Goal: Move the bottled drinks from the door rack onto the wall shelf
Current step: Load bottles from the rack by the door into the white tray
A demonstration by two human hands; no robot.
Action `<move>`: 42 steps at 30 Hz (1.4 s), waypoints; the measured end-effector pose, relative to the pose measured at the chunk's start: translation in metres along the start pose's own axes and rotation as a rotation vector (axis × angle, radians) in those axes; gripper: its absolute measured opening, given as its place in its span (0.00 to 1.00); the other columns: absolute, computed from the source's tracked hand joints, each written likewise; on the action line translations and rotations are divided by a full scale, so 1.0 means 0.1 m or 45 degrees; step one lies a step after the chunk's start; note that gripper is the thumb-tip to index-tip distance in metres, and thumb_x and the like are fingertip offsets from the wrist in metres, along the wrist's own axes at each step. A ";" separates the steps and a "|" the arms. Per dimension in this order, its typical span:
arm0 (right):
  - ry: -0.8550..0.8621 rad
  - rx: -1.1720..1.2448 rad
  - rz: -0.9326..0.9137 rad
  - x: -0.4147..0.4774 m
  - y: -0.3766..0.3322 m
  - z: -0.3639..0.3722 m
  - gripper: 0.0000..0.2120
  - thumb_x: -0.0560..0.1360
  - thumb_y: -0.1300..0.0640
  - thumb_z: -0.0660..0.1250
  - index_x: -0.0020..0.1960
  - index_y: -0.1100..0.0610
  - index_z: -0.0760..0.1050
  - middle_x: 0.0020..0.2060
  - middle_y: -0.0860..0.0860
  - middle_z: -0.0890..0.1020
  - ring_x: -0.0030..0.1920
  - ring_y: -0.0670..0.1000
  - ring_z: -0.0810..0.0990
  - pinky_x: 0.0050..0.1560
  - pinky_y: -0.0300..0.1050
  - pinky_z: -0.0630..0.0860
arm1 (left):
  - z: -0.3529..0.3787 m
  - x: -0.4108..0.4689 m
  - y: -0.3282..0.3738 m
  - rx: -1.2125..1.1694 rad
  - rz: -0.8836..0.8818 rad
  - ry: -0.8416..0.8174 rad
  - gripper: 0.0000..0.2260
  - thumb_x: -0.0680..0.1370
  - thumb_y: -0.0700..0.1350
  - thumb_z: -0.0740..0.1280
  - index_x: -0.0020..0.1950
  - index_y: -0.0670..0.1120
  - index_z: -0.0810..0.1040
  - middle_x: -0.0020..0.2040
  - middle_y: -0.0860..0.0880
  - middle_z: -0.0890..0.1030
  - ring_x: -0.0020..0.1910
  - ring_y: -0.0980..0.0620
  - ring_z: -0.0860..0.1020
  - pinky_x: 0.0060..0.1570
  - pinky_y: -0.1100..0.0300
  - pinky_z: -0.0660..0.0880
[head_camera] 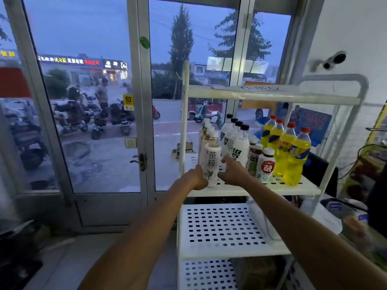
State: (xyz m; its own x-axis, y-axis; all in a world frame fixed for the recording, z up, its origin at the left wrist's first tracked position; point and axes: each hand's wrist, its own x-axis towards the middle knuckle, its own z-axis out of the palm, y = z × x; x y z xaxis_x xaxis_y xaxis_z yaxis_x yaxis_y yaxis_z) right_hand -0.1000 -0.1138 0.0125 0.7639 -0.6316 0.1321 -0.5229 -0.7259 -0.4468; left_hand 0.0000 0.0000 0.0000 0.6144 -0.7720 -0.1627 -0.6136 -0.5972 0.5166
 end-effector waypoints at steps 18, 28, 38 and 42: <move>0.274 0.522 0.090 0.64 -0.10 0.37 0.31 0.71 0.58 0.73 0.64 0.62 0.57 0.60 0.62 0.74 0.60 0.63 0.75 0.55 0.53 0.76 | 0.22 0.69 -0.12 -0.193 -0.106 0.024 0.31 0.81 0.39 0.59 0.78 0.41 0.45 0.76 0.37 0.61 0.73 0.41 0.65 0.67 0.52 0.65; 0.405 0.382 0.180 0.29 -0.06 0.25 0.34 0.68 0.48 0.77 0.61 0.57 0.60 0.58 0.56 0.78 0.57 0.59 0.79 0.47 0.46 0.70 | 0.07 0.97 -0.05 -0.292 -0.040 0.248 0.36 0.78 0.46 0.67 0.78 0.41 0.49 0.69 0.36 0.69 0.65 0.37 0.72 0.59 0.48 0.74; 0.714 0.383 0.153 -0.41 0.13 -0.20 0.34 0.60 0.45 0.78 0.54 0.52 0.60 0.47 0.48 0.78 0.46 0.52 0.80 0.44 0.52 0.80 | 0.03 1.18 0.15 -0.522 0.137 0.508 0.41 0.68 0.51 0.78 0.72 0.44 0.58 0.65 0.42 0.73 0.63 0.40 0.74 0.57 0.47 0.74; 0.767 0.324 0.196 -0.62 0.30 -0.38 0.33 0.60 0.47 0.78 0.54 0.51 0.60 0.46 0.47 0.77 0.43 0.50 0.79 0.38 0.46 0.76 | 0.07 1.31 0.17 -0.558 0.107 0.507 0.39 0.70 0.52 0.76 0.72 0.44 0.58 0.64 0.42 0.74 0.62 0.41 0.75 0.56 0.48 0.74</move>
State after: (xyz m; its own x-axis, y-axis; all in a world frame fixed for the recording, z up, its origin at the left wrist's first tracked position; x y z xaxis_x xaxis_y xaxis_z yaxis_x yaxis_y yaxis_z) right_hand -0.1772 -0.1070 0.0245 0.3048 -0.8178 0.4881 -0.4469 -0.5754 -0.6850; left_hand 0.0665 -0.1131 -0.0187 0.7631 -0.6212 0.1780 -0.4585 -0.3265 0.8265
